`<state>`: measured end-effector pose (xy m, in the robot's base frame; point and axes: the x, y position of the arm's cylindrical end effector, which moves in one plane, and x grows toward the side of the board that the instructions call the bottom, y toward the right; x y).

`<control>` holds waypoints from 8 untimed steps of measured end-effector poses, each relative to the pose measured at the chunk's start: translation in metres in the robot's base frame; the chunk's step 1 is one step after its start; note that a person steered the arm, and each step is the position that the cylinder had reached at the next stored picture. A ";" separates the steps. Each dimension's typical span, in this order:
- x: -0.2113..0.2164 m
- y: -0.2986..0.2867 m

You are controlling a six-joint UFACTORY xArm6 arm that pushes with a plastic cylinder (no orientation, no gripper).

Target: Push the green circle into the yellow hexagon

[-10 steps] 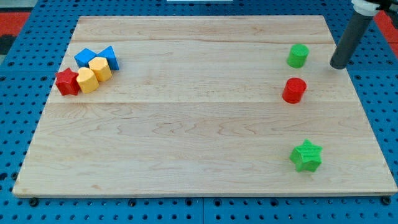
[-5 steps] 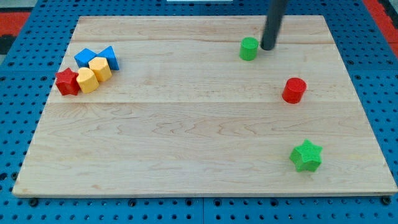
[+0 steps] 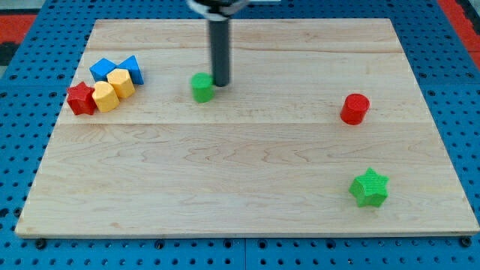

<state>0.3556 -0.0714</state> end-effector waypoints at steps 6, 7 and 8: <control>0.038 -0.011; 0.029 0.119; 0.019 0.233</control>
